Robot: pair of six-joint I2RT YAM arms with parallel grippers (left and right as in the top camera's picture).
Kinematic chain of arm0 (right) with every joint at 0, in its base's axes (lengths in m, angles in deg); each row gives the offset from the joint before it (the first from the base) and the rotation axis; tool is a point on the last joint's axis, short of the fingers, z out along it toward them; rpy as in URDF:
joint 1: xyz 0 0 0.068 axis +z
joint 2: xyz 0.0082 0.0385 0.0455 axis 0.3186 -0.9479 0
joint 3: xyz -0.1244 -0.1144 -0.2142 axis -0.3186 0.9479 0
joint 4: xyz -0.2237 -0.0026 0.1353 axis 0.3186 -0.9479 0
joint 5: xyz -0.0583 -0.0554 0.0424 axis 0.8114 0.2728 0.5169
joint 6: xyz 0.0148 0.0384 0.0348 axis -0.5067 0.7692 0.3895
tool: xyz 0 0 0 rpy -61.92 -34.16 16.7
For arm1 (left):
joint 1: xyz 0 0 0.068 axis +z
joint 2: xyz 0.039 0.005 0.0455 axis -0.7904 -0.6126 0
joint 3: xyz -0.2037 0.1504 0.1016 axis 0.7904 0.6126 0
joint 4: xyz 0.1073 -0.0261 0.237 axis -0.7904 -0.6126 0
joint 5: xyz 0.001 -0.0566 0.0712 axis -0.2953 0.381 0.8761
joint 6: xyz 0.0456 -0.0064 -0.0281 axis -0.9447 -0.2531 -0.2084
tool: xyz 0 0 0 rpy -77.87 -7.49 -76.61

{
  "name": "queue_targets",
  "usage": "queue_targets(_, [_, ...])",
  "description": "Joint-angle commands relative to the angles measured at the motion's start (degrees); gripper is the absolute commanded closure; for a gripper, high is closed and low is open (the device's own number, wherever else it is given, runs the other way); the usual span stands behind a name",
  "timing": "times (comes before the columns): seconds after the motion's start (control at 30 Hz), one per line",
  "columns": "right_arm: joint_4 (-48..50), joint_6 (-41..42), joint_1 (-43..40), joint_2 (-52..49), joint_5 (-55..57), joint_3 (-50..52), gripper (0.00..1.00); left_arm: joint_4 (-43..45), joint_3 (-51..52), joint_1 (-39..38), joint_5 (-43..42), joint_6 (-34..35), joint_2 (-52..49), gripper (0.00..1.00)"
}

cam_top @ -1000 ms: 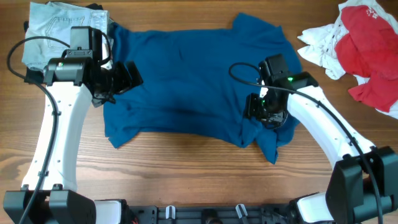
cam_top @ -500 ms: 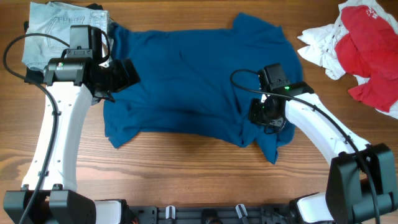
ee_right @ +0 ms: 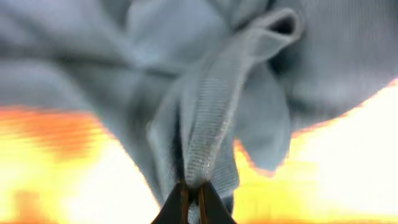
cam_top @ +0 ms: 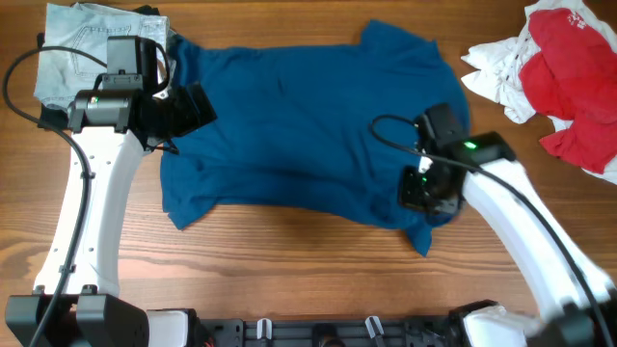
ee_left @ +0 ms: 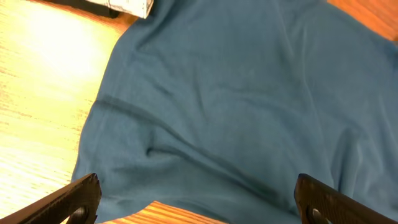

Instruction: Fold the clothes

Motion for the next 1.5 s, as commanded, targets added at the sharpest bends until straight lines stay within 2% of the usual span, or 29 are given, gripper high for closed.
queue_targets(0.0, [-7.82,1.03,0.81,5.09,-7.58,-1.16,0.95,1.25,0.37,0.02,0.74,0.48,-0.37,0.00])
queue_targets(0.17, [-13.46,5.73,5.03,7.26,-7.39,-0.24,0.96,1.97,0.37,0.02,0.76,0.48,-0.39,0.00])
queue_targets(0.63, [-14.16,17.38,22.16,7.23,-8.04,2.60,0.96,1.97,0.37,0.00,0.74,-2.32,-0.37,0.00])
queue_targets(0.67, [-13.84,17.75,22.73,7.23,-8.02,2.60,0.86,1.97,0.37,0.02,0.74,-2.32,-0.37,0.00])
queue_targets(0.7, [-13.25,18.40,22.93,7.26,-8.11,2.58,0.67,1.95,0.37,0.02,0.74,-2.32,-0.39,0.00])
queue_targets(0.8, [-10.78,19.19,22.77,7.26,-7.52,1.79,0.49,2.01,0.37,0.00,0.74,-2.32,-0.39,0.00])
queue_targets(0.83, [-10.12,19.89,22.47,7.26,-6.38,1.22,0.46,2.01,0.37,0.02,0.74,-2.32,-0.39,0.00])
queue_targets(1.0, [-9.81,20.41,17.09,7.50,1.57,-2.64,0.37,2.01,0.37,0.02,0.74,-2.34,-0.39,0.00])
queue_targets(1.17, [-8.31,19.96,6.73,7.52,7.26,-3.28,0.32,2.40,0.37,0.00,0.74,-2.32,-0.37,0.00])
queue_targets(1.27, [-4.52,19.17,-1.22,7.41,10.21,-3.10,0.24,2.95,0.37,0.00,0.72,-2.32,-0.37,0.00])
queue_targets(1.47, [1.68,11.19,-17.03,4.96,10.16,-2.89,0.33,3.23,0.37,0.00,0.72,-2.32,-0.39,0.00])
